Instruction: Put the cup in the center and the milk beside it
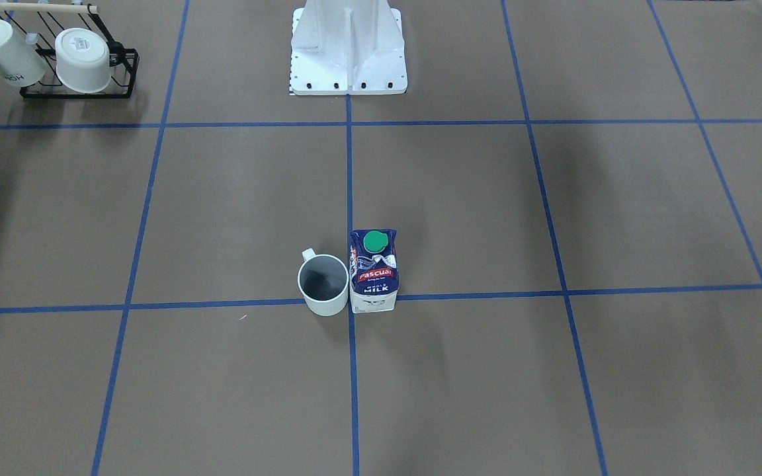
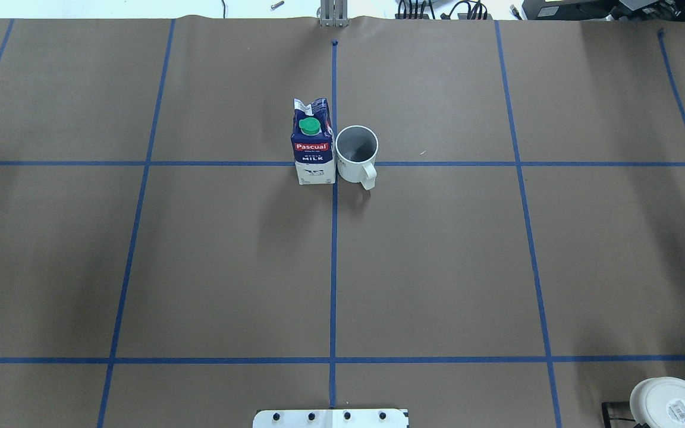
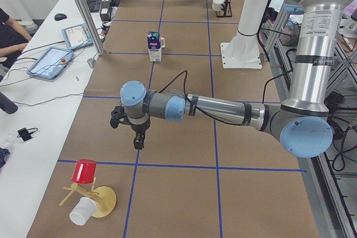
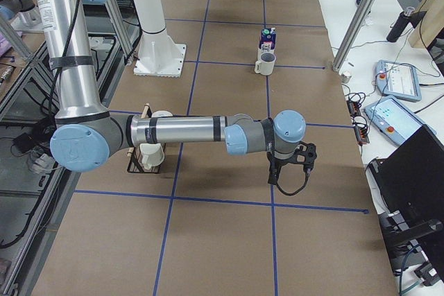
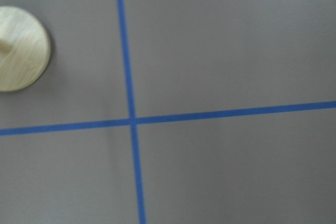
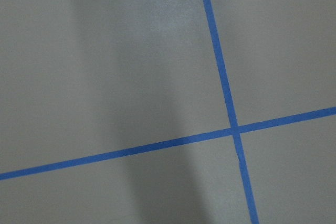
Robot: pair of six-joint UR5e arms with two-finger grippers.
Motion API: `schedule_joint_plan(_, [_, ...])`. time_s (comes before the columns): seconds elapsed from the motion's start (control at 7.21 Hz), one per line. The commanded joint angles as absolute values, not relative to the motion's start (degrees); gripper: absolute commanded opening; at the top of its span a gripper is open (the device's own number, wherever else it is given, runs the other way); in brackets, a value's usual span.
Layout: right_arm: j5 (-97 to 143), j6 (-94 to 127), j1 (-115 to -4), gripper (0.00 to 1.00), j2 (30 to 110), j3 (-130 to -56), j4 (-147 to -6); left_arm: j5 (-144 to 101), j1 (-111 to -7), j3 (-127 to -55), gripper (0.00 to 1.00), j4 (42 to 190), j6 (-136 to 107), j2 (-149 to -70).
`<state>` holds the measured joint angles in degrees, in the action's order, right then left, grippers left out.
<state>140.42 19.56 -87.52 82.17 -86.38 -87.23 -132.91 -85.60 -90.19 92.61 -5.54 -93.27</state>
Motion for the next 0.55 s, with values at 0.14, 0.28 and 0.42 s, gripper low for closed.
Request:
schedule_joint_plan(0.14, [137.6,12.8,-88.9,1.00,82.4,-87.1,-95.3,-133.2,-89.2,-90.2,0.98,92.4,-6.9,-92.4])
schedule_joint_plan(0.28, [135.1,10.0,-88.9,1.00,83.3,-86.8,-95.7,-135.2,-90.1,-90.8,0.98,92.0,-6.9,-92.4])
schedule_joint_plan(0.42, [134.7,8.5,-89.4,1.00,84.1,-86.7,-95.7,-135.3,-90.3,-91.6,0.98,92.0,-7.0,-92.4])
